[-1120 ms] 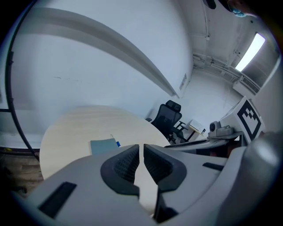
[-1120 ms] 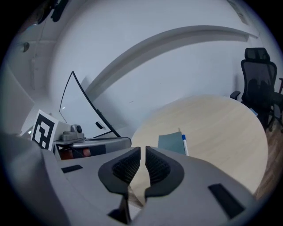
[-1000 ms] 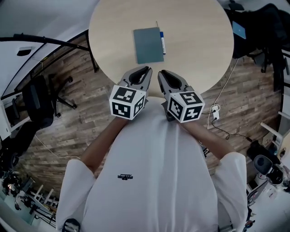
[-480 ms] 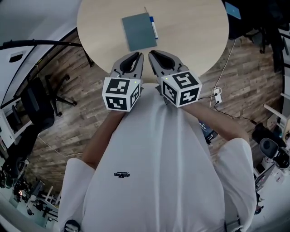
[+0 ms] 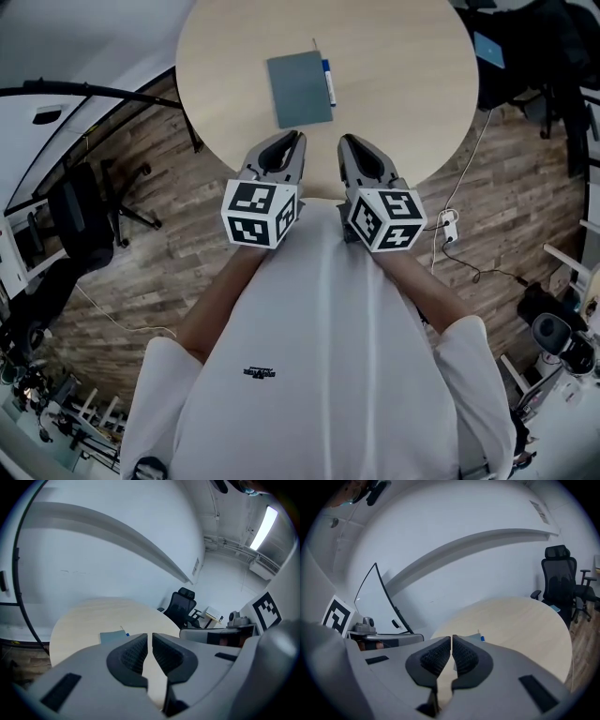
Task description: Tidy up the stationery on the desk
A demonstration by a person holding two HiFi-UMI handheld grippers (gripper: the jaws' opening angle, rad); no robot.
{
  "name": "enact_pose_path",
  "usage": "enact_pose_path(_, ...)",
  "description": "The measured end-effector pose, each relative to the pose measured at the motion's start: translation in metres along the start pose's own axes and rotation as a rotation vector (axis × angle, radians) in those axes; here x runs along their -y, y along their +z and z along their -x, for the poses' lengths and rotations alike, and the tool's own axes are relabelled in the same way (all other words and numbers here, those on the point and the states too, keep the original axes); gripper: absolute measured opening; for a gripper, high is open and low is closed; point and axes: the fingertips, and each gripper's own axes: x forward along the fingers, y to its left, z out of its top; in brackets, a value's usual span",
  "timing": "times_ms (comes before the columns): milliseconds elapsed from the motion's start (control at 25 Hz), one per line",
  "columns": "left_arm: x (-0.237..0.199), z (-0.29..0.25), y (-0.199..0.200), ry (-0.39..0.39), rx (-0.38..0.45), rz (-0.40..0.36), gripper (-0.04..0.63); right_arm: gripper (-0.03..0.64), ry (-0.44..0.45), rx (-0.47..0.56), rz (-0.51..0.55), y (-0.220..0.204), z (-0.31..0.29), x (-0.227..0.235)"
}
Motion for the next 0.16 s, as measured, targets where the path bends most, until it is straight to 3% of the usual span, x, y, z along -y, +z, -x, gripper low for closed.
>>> enact_pose_path(160,0.0088,-0.0056,-0.0099,-0.019,-0.032,0.020,0.046,0.040,-0.024,0.002,-0.008,-0.0037,0.0105,0.0070)
